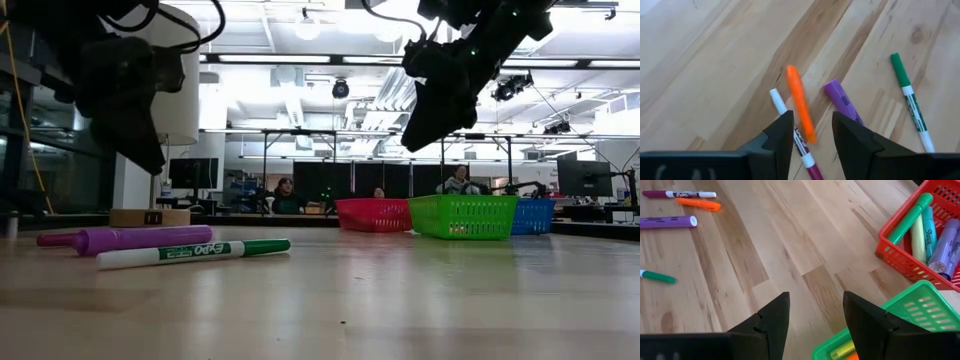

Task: Pick & Place Markers
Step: Put the dark purple marker in the blue bin

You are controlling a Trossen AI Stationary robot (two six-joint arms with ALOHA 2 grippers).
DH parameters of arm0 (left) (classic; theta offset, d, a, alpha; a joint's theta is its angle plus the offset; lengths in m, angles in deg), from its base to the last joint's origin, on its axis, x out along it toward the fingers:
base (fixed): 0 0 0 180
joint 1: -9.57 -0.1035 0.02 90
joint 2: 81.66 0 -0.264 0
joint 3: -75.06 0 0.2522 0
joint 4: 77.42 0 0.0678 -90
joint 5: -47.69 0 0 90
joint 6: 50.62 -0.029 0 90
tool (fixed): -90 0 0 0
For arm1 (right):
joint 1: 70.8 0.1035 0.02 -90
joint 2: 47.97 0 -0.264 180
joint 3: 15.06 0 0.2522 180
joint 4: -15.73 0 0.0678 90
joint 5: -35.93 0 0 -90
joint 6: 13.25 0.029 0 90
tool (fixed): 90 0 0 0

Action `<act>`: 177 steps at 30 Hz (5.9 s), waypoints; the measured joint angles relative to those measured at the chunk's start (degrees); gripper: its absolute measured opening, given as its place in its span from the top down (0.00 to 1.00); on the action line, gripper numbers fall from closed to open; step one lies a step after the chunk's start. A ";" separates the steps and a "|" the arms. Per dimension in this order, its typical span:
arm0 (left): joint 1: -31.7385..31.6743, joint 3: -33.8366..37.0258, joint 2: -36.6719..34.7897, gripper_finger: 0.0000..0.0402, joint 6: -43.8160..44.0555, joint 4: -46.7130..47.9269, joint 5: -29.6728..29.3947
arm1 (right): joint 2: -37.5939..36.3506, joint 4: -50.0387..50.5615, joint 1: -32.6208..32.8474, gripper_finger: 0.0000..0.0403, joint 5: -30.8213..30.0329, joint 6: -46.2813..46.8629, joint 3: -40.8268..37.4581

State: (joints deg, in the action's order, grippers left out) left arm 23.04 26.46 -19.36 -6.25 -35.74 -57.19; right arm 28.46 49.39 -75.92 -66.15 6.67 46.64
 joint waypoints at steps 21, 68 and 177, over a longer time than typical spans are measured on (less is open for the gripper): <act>-9.51 -1.66 5.47 0.67 2.44 4.66 11.54 | 0.00 0.01 1.16 0.57 0.40 0.15 0.00; -9.33 -8.53 21.18 0.67 3.61 8.66 13.05 | 0.02 0.42 6.69 0.57 -4.25 1.02 0.00; -1.44 -8.48 28.55 0.94 18.66 9.73 14.25 | 0.04 0.68 9.79 0.58 -8.54 2.58 -0.02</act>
State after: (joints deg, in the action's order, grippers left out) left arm 21.60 17.97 9.19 12.41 -26.01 -42.93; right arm 28.50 50.07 -66.13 -74.70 9.25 46.62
